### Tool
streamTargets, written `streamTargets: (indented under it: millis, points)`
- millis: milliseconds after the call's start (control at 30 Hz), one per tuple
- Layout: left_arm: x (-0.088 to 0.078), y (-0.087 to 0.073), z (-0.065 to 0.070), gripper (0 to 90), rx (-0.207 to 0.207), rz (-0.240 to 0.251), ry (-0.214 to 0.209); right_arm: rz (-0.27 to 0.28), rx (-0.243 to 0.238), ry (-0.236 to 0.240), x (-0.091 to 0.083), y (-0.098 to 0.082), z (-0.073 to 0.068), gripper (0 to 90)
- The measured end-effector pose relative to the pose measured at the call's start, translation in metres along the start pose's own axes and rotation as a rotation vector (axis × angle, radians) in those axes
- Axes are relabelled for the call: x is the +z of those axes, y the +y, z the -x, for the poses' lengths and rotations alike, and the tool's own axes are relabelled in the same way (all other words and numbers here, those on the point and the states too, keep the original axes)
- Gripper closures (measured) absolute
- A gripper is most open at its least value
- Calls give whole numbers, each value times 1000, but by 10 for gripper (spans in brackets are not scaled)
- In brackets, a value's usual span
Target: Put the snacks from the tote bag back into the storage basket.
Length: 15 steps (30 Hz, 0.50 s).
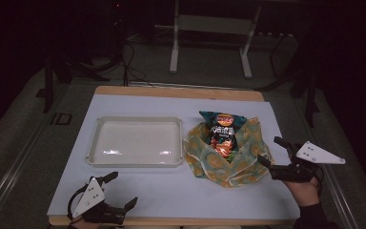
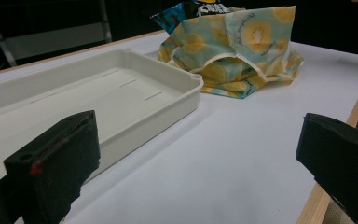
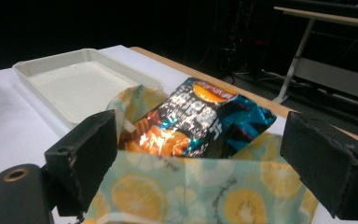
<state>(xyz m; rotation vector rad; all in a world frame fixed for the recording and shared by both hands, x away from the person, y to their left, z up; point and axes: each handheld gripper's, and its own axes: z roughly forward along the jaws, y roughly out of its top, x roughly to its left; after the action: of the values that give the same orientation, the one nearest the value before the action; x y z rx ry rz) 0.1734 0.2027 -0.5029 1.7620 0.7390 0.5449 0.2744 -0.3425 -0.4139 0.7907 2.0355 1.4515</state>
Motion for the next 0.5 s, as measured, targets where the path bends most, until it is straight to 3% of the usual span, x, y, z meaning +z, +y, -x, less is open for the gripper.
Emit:
streamTargets:
  millis: [200,500]
  points:
    - [1,0,0,1,4,-1,-4,24,8,34,8,20,12,129]
    - [2,0,2,1,19,-4,-11,0,-14,53,24,35,19,138]
